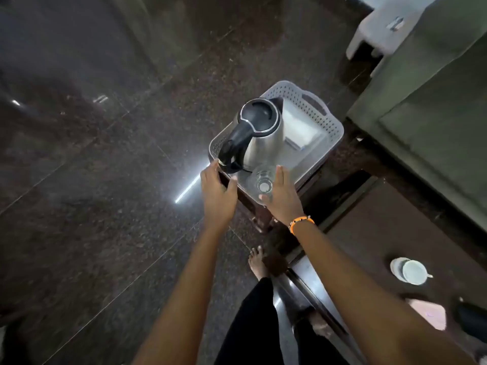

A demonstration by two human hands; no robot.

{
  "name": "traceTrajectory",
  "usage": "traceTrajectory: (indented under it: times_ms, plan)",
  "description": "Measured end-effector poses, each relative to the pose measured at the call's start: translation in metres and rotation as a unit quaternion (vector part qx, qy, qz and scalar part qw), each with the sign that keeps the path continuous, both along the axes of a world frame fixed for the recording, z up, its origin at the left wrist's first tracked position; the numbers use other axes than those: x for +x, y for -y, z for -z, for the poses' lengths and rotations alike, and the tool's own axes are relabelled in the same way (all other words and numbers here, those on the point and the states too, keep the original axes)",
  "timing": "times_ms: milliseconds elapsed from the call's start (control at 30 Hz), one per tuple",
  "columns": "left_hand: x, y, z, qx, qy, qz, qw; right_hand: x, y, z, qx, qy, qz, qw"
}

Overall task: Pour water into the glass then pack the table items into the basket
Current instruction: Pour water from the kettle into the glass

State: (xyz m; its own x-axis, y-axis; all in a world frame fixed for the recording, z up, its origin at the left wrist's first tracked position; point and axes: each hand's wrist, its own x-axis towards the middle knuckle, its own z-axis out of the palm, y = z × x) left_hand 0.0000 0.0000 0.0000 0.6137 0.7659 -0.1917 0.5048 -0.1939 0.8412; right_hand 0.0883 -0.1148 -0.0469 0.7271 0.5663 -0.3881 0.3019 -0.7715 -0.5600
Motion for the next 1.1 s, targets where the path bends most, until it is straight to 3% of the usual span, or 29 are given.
traceTrajectory:
  times_ms: [200,433,500,567,700,900,1100]
  plan:
    - [0.038,-0.034,0.015,-0.008,-0.009,0.014,1.0,0.014,-0.02,0.027,-0.035,-0.023,0.025,0.999]
    - [0.077,-0.063,0.019,-0.049,-0.081,0.084,0.992,0.021,-0.02,0.039,0.021,0.01,0.068,0.997]
    - [0.082,-0.07,0.02,-0.089,-0.08,0.095,0.988,0.02,-0.015,0.038,0.054,0.016,0.092,0.994]
    - [0.083,-0.071,0.021,-0.074,-0.07,0.105,0.989,0.019,-0.007,0.034,0.094,0.026,0.118,0.988]
    - [0.081,-0.049,0.019,0.007,-0.047,0.084,0.995,0.017,0.014,0.014,0.139,0.056,0.163,0.975]
    - [0.06,-0.008,-0.015,0.001,0.003,0.017,1.0,0.009,0.059,-0.021,0.19,0.092,0.229,0.95]
    - [0.025,0.044,-0.055,0.0,0.021,0.065,0.998,0.002,0.136,-0.032,0.167,0.12,0.266,0.942]
